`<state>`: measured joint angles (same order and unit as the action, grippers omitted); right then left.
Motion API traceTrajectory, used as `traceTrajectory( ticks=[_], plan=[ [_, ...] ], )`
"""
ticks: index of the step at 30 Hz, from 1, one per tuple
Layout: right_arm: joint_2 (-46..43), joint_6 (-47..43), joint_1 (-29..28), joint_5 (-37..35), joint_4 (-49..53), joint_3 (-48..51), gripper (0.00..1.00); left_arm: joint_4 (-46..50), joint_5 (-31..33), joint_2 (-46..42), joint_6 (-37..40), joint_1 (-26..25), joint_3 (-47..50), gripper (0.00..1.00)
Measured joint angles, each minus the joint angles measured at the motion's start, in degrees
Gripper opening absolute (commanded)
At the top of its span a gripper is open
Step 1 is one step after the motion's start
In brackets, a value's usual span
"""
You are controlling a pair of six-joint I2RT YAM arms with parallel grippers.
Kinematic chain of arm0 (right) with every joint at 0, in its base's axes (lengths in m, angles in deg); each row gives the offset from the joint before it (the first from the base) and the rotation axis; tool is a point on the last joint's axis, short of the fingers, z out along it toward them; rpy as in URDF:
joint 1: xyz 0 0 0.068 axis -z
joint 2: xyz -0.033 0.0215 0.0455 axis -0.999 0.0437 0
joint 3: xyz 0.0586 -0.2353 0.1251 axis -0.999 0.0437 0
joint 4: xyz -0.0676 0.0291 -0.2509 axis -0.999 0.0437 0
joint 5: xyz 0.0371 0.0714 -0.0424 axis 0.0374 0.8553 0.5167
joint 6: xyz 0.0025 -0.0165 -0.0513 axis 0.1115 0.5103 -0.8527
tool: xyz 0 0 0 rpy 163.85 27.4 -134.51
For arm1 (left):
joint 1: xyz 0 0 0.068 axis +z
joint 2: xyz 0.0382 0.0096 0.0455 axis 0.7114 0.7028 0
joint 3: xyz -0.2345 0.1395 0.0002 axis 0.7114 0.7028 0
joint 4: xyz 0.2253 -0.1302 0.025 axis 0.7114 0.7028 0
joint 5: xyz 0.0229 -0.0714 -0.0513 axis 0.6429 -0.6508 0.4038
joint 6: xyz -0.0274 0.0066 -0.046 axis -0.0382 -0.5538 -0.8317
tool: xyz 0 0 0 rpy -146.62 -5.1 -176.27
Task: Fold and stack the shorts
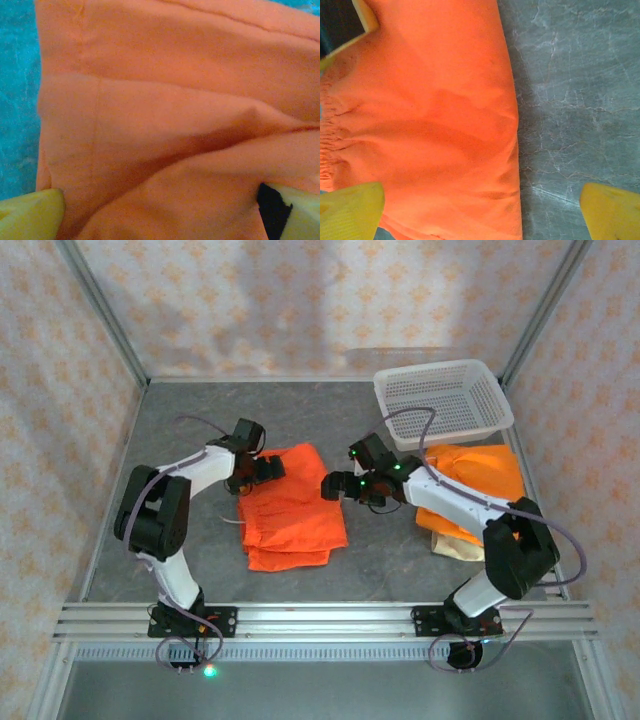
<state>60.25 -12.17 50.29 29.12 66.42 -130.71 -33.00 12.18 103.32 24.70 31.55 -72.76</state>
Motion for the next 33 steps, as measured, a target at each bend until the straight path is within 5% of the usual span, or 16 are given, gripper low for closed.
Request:
traceTrajectory(
  ticks=[7, 17, 33],
  plan=[
    [2.86, -0.04, -0.39, 1.18, -1.25, 0.0, 1.0, 0.72, 1.11, -1.11, 1.46, -0.07, -6.45, 1.0],
    [8.11, -0.22, 1.22, 4.48, -5.62, -0.24, 1.0, 3.58, -3.02, -27.78, -5.86, -2.93, 6.32, 1.0],
    [14.88, -0.26, 1.81, 8.57, -8.37, -4.7, 0.9, -5.9, -6.43, -20.39, -13.7, -7.58, 22.05, 1.0]
  ],
)
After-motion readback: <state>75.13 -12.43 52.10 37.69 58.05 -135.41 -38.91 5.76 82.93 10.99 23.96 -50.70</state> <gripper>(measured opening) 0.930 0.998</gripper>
